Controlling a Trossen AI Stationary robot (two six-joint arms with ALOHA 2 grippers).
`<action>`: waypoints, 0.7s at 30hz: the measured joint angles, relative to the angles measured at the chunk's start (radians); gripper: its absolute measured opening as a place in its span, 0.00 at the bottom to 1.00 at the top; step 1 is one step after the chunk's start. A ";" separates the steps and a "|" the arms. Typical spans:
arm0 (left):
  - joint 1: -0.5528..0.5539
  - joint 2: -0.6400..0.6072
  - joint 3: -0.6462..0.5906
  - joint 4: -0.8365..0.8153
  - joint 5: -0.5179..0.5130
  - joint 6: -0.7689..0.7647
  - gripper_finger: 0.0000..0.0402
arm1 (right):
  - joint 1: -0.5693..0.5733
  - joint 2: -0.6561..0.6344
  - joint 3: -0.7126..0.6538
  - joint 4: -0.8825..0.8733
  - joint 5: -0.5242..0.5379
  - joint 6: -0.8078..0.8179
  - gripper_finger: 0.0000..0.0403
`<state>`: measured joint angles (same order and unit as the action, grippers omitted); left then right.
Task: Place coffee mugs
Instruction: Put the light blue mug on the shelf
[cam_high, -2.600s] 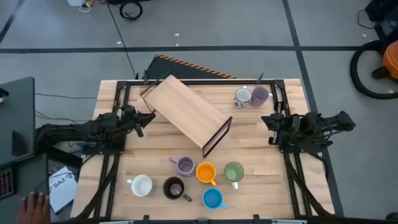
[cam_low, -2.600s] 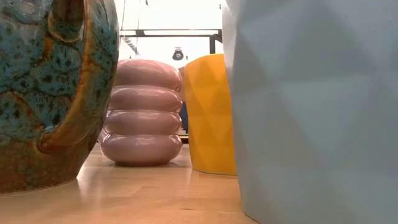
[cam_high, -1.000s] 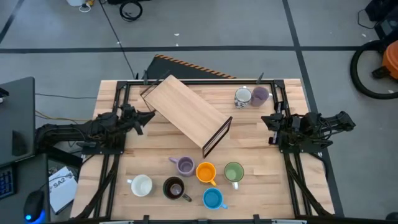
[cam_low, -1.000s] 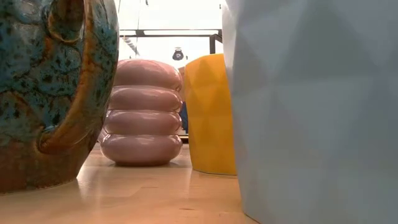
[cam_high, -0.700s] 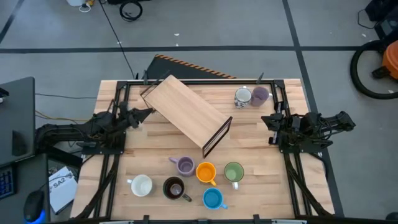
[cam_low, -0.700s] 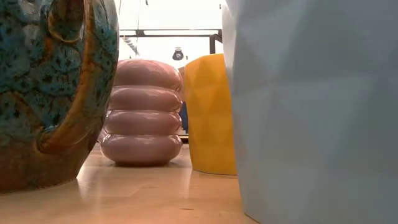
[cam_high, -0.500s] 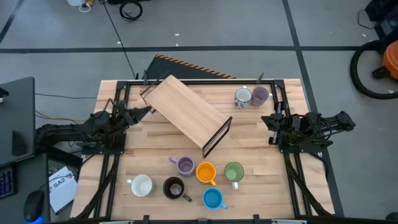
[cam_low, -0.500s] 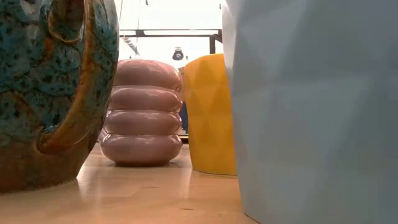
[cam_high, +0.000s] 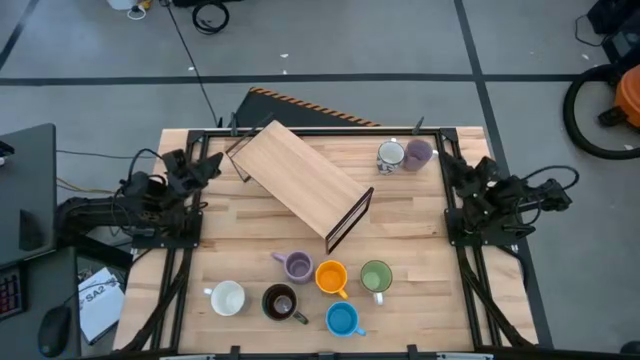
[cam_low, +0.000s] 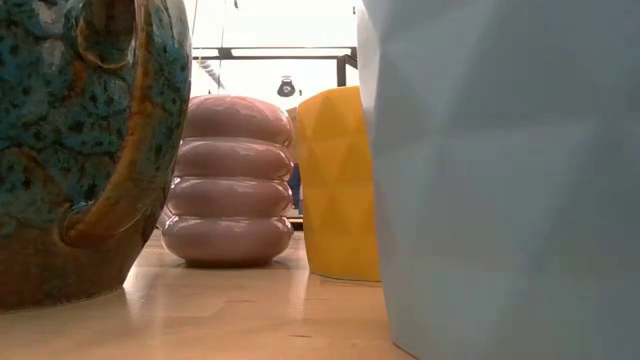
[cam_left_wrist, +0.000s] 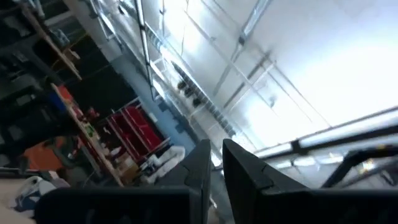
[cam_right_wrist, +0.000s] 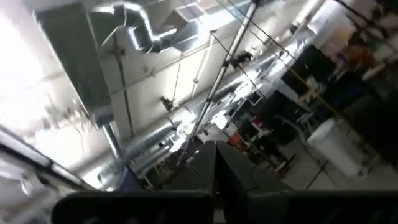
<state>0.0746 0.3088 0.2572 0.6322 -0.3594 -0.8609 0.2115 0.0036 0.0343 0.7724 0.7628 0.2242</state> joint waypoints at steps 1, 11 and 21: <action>0.000 0.018 0.026 -0.025 0.008 0.006 0.12 | 0.000 0.002 0.014 -0.028 -0.002 0.032 0.04; 0.000 0.191 0.298 -0.470 0.144 0.016 0.12 | 0.000 0.139 0.219 -0.362 -0.096 0.285 0.04; 0.000 0.348 0.529 -0.839 0.283 0.019 0.15 | -0.005 0.324 0.377 -0.220 -0.285 0.181 0.04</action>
<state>0.0742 0.6571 0.7863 -0.2064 -0.0768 -0.8415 0.2066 0.3278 0.4117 0.5528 0.4778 0.4054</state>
